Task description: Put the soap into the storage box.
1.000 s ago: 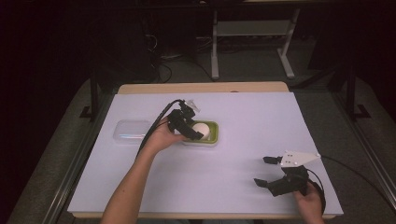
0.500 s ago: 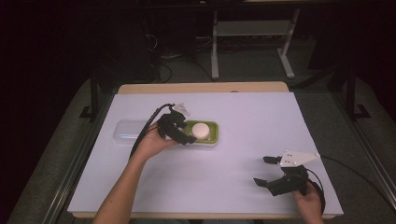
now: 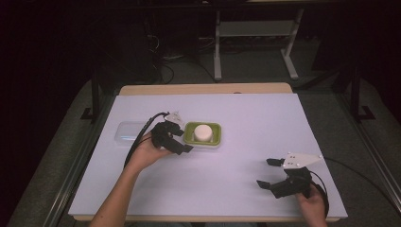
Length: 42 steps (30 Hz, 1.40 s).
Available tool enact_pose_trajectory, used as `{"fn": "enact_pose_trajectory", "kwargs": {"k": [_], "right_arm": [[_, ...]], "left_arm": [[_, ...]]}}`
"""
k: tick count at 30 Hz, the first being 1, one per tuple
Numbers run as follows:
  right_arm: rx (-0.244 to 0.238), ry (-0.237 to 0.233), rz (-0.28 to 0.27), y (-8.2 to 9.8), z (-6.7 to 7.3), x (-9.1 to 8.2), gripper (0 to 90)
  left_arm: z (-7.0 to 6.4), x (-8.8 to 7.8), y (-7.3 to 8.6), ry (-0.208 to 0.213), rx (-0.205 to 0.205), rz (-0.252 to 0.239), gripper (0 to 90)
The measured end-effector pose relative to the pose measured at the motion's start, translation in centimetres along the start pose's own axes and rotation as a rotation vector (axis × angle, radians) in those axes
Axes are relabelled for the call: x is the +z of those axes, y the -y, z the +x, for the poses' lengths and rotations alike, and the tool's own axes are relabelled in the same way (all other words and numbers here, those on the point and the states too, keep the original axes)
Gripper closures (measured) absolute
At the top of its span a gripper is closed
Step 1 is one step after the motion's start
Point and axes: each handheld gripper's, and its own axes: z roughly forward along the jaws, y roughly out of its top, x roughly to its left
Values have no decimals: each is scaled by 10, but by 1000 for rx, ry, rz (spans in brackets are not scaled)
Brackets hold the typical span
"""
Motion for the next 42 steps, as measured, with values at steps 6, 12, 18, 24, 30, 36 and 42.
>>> {"fn": "enact_pose_trajectory", "kwargs": {"k": [6,12,18,24,30,36,42], "right_arm": [[3,5,3,1,-1,0,131],[2,12,-3,0,0,-1,131],[8,15,6,1,0,1,131],[9,18,6,2,-1,1,131],[9,24,7,1,-1,-1,131],[11,28,7,2,-1,-1,131],[12,29,8,3,-1,-1,131]], "left_arm": [[-6,-6,13,-1,-3,-10,238],[-8,-11,26,-8,-2,-13,241],[-13,-14,38,-6,-16,-26,240],[-18,-17,49,-8,-13,-30,240],[-22,-23,59,-8,-19,-36,243],[-25,-29,69,-14,-16,-53,241],[-31,-31,81,-22,-16,-55,237]]}}
